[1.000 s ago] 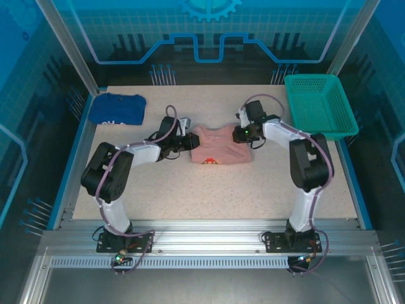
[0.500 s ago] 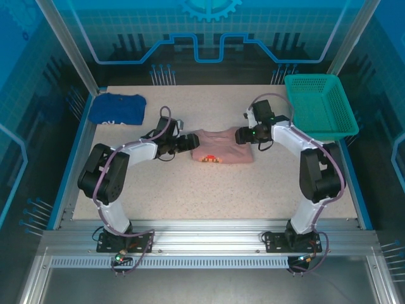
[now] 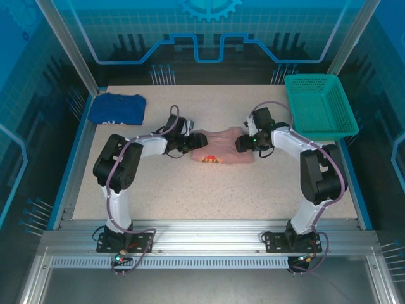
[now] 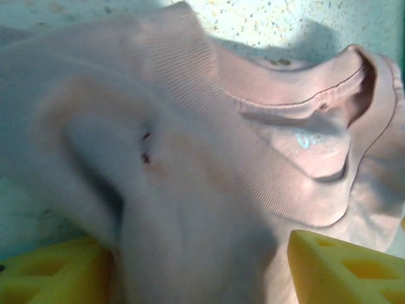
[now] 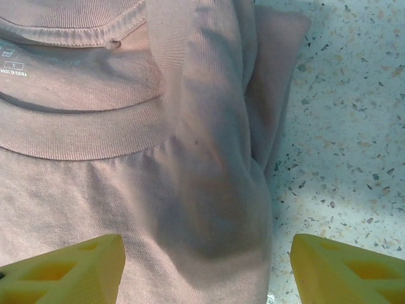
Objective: Fold the inside-out t-shirt
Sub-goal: Pick up the T-shirt from the center of the table.
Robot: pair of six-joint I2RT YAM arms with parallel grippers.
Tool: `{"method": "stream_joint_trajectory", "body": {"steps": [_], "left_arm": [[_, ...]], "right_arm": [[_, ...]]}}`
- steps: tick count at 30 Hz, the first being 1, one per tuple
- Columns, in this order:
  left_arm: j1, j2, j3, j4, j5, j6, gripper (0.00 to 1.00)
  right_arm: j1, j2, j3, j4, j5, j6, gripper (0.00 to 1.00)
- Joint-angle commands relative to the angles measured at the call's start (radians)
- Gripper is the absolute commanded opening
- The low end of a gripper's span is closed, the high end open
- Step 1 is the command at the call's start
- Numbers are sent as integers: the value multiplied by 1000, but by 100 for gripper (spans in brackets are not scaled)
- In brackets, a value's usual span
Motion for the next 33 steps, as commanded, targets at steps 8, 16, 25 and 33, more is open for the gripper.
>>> {"method": "stream_joint_trajectory", "body": {"steps": [8, 16, 25, 33], "left_arm": [[-34, 105, 52, 54, 72, 7, 27], [60, 5, 31, 23, 208, 156, 0], [273, -81, 340, -622, 125, 608, 0], [421, 68, 748, -885, -37, 815, 0]], "right_arm": [[-19, -32, -23, 16, -22, 10, 70], [-38, -89, -32, -4, 10, 11, 70], [-37, -152, -26, 8, -8, 31, 70], [-10, -152, -27, 47, -74, 53, 70]]}}
